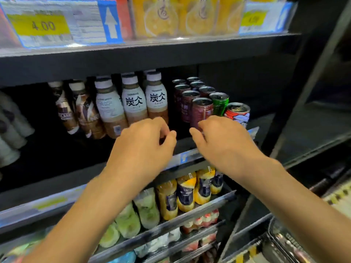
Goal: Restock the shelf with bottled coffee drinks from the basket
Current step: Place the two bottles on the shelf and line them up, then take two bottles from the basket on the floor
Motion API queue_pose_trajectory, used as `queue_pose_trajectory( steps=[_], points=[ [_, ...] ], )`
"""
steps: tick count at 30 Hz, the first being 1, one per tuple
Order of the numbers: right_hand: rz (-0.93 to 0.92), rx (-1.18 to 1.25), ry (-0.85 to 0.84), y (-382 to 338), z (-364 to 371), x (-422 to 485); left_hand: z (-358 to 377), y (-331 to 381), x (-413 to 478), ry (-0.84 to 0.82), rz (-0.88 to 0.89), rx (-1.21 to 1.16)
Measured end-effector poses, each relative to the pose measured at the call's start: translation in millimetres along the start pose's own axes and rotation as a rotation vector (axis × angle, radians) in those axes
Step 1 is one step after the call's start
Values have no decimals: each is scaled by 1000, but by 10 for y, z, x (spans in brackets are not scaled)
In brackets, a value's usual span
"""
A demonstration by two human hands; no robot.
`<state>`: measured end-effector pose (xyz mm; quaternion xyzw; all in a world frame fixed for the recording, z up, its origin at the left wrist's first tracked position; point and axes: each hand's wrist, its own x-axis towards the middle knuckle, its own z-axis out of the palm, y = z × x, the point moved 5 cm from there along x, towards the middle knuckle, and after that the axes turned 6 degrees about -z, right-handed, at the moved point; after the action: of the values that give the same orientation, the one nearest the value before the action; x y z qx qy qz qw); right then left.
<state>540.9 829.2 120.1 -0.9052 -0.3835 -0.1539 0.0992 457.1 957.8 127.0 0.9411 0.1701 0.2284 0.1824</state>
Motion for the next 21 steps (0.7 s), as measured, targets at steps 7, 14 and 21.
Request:
queue_pose_trajectory(
  steps=[7,14,21],
  points=[
    [339,-211,-51,792,-276,-1331,889,1216,-418,-28,539,117],
    [769,-297,-228,1785,-280,-2724,1920,2517,-1026,-293,947,172],
    [1132,-203,-378,2739,107,-3776,3310,3535,-1563,-569,1149,206]
  ],
)
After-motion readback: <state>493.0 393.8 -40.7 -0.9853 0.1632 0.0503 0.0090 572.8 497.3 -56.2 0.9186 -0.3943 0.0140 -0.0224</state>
